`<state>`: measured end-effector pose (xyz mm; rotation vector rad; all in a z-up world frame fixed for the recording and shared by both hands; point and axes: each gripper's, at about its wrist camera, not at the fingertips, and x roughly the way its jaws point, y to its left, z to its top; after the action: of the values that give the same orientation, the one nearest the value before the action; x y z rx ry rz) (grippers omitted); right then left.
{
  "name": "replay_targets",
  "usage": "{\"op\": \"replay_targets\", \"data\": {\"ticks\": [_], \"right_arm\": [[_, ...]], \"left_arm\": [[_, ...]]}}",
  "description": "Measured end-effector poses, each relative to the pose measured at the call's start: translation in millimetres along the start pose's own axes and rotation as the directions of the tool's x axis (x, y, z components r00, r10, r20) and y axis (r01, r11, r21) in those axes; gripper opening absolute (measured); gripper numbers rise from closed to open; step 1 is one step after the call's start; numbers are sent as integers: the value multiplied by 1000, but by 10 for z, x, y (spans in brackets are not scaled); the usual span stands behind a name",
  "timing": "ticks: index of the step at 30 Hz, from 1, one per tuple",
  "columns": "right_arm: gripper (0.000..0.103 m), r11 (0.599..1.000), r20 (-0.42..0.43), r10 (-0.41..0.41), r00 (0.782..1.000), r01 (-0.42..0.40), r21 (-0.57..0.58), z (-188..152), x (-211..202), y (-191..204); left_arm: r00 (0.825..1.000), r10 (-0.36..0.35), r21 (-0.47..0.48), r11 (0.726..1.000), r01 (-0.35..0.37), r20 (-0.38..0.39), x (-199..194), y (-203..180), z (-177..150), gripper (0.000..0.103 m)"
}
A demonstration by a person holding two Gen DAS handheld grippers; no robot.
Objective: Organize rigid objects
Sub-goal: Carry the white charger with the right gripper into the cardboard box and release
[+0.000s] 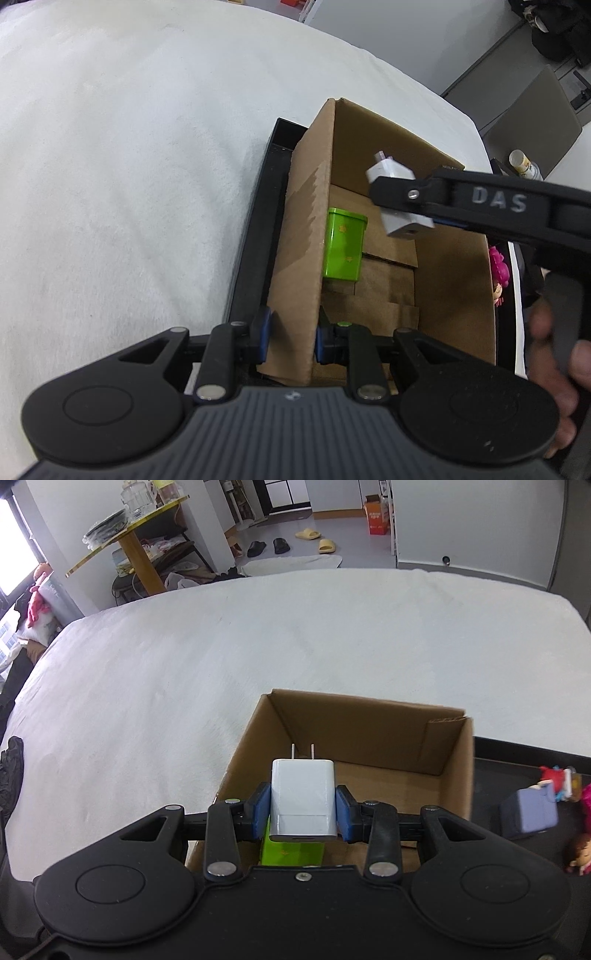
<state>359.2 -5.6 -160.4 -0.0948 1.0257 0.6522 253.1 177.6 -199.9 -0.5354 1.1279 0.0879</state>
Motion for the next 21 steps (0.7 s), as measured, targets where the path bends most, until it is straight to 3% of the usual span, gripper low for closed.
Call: {"op": "replay_targets", "data": {"ticks": [10, 21], "right_arm": [[41, 998, 30, 53, 998, -54, 29, 33, -43, -21], [41, 999, 63, -3, 998, 0, 43, 0, -400, -310]], "left_arm": [[1000, -12, -6, 1000, 12, -3, 8, 44, 5, 22], [1000, -3, -11, 1000, 3, 2, 8, 43, 6, 22]]}}
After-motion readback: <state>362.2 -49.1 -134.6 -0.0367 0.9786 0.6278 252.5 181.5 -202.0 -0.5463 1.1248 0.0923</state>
